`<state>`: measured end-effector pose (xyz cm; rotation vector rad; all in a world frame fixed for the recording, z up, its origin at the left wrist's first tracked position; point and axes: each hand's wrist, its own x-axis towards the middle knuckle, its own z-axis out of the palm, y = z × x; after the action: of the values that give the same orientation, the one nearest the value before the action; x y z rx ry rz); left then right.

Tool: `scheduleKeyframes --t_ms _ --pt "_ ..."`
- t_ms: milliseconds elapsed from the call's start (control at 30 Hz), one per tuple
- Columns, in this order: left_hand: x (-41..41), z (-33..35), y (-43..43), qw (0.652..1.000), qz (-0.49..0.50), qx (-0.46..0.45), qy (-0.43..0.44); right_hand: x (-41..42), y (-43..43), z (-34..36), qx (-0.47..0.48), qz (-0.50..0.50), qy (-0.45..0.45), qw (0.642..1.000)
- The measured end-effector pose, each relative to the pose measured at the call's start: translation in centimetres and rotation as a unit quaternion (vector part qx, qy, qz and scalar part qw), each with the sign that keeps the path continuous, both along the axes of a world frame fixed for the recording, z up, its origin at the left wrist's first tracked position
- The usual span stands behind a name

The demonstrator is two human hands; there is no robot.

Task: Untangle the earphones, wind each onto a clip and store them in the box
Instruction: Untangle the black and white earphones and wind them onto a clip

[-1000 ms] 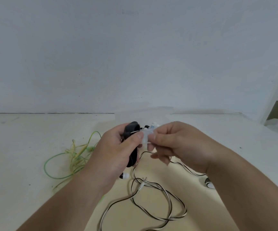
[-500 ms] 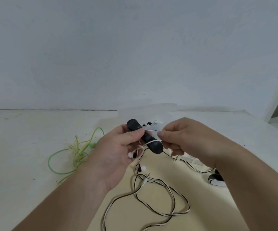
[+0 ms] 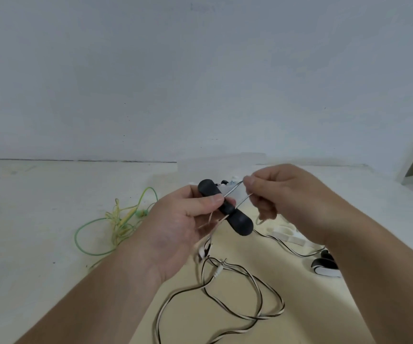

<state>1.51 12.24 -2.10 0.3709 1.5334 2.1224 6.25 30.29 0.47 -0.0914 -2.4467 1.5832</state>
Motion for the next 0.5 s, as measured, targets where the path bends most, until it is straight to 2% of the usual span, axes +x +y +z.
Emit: scheduleKeyframes --t_ms 100,333,500 --pt "0.0 -0.1 0.0 1.0 -0.003 -0.004 0.001 0.0 -0.4 0.1 0.007 -0.028 0.023 0.999" --pt "0.2 0.0 -0.1 0.999 -0.021 -0.029 0.008 -0.3 1.3 0.8 -0.168 -0.187 0.108 0.962" --pt "-0.2 0.1 -0.1 0.999 -0.024 0.005 -0.031 -0.3 1.6 0.9 -0.17 -0.208 0.098 0.958"
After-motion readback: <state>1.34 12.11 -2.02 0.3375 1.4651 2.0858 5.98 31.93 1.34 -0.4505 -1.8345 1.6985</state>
